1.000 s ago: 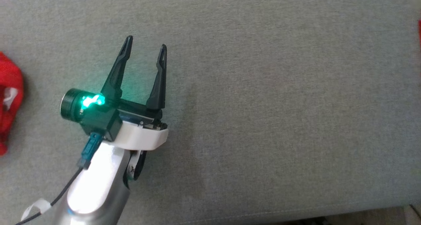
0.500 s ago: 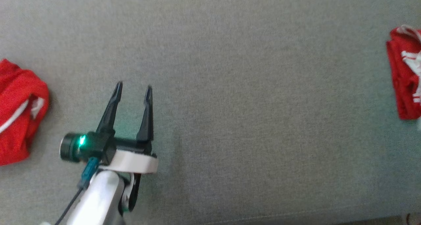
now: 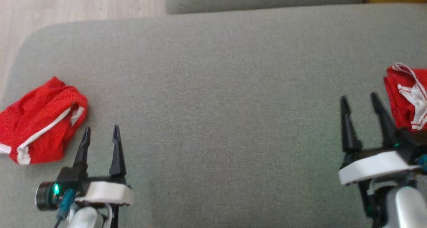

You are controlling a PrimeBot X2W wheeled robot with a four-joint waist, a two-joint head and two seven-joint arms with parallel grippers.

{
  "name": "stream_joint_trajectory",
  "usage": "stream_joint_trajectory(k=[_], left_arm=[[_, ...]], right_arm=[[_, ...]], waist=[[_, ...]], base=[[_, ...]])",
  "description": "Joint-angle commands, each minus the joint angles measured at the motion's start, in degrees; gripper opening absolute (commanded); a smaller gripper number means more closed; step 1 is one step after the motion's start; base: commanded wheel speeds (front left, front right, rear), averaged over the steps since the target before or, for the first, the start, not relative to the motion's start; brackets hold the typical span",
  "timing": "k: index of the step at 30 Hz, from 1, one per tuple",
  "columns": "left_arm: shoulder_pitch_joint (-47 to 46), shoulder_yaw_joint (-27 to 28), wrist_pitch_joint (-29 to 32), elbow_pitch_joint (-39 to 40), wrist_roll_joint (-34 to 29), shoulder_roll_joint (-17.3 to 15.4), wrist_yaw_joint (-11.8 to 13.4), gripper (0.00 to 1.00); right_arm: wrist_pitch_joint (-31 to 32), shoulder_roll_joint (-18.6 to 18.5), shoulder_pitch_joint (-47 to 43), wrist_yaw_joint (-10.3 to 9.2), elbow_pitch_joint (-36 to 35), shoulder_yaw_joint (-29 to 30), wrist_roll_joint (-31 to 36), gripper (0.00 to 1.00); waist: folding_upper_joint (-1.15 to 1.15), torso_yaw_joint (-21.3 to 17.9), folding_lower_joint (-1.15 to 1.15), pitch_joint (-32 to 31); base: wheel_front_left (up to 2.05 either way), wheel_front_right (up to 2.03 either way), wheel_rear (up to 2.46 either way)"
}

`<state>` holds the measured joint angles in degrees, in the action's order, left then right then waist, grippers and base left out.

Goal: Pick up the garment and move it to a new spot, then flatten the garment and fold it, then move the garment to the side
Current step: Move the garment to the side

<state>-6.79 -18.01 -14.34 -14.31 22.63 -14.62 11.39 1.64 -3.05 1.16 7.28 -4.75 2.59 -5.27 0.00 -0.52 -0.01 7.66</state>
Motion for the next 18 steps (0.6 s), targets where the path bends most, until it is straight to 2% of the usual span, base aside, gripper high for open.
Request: stream_joint_trajectory(k=[1,18], left_arm=[[-0.7,2.7,-0.1,1.7,0.3,-1.6,0.6,1.00],[7.4,2.0,3.2,4.0,1.3,-3.5,2.0,1.00]], right_arm=[[-0.8,0.0,0.3,0.21,-2.0,-2.2,-0.5,1.00],[-1.4,0.2,-9.5,0.21,-2.7,-5.5,-5.8,1.00]], waist=[[0.00,0.7,0.01,-1.5],[0.00,0.4,0.01,-7.4]], base=[[0.00,0.00,0.00],[0.00,0.00,0.00]])
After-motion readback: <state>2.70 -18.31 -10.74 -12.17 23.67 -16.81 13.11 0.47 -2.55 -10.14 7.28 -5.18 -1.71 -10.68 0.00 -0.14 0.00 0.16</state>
